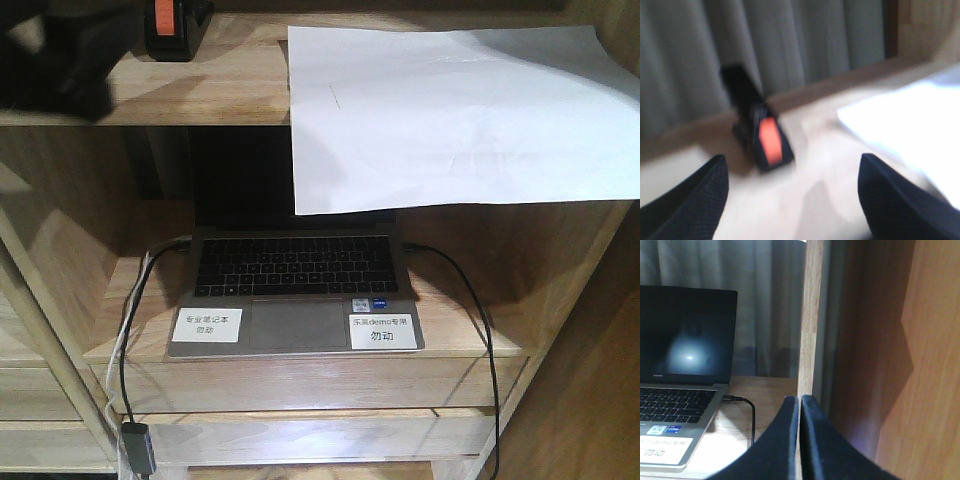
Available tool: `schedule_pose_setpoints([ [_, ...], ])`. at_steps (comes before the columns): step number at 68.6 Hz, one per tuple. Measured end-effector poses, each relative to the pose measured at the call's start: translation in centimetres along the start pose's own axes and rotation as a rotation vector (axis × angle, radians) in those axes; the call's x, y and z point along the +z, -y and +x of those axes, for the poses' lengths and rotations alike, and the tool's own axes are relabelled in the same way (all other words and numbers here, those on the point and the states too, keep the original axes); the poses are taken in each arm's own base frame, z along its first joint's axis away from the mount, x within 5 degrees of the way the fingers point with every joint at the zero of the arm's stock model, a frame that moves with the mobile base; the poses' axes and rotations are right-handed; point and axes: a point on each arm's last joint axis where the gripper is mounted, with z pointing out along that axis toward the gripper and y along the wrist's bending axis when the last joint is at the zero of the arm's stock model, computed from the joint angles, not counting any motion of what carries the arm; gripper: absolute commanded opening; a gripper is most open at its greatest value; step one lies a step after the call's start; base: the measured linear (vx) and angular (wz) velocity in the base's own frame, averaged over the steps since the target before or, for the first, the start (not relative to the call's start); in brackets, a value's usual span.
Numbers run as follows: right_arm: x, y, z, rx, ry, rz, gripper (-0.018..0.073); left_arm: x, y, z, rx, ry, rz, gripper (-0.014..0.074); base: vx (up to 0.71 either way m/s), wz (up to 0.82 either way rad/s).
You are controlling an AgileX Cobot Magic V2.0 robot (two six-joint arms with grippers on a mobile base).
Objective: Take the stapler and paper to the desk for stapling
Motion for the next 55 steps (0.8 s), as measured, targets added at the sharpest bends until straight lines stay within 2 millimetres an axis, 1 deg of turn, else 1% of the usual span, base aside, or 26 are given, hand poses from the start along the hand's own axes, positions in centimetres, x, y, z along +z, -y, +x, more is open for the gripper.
schedule_pose_setpoints([
  [9,0.0,0.0,0.0,0.000,0.000,0.000,-0.0009,3.0,-0.3,-2.2,-0.054,-0.013,0.006,0.0524,0.00,0.00],
  [13,0.0,0.0,0.0,0.000,0.000,0.000,-0.0009,4.4,-0.4,-2.9,-0.076,-0.032,0.011,0.0524,0.00,0.00],
  [20,0.0,0.0,0.0,0.000,0.000,0.000,-0.0009,6.1,-0.6,-4.5,-0.107,-0.059,0.017,0.0524,0.00,0.00],
  [24,0.0,0.0,0.0,0.000,0.000,0.000,-0.0009,7.1,-0.8,-5.0,-0.115,-0.088,0.012,0.0524,0.00,0.00],
  [26,0.0,0.0,0.0,0.000,0.000,0.000,-0.0009,7.4,-0.9,-5.6,-0.127,-0.088,0.005,0.0524,0.00,0.00],
  [33,0.0,0.0,0.0,0.000,0.000,0.000,-0.0009,8.9,-1.6,-6.5,-0.154,-0.121,-0.038,0.0524,0.00,0.00],
  [34,0.0,0.0,0.0,0.000,0.000,0.000,-0.0009,9.0,-1.7,-6.9,-0.165,-0.115,-0.045,0.0524,0.00,0.00],
  [42,0.0,0.0,0.0,0.000,0.000,0.000,-0.0009,10.4,-2.7,-7.4,-0.190,-0.164,-0.091,0.0524,0.00,0.00],
  [46,0.0,0.0,0.0,0.000,0.000,0.000,-0.0009,11.0,-2.8,-7.8,-0.195,-0.182,-0.096,0.0524,0.00,0.00],
  [55,0.0,0.0,0.0,0.000,0.000,0.000,-0.0009,12.6,-3.0,-7.8,-0.208,-0.244,-0.102,0.0524,0.00,0.00],
])
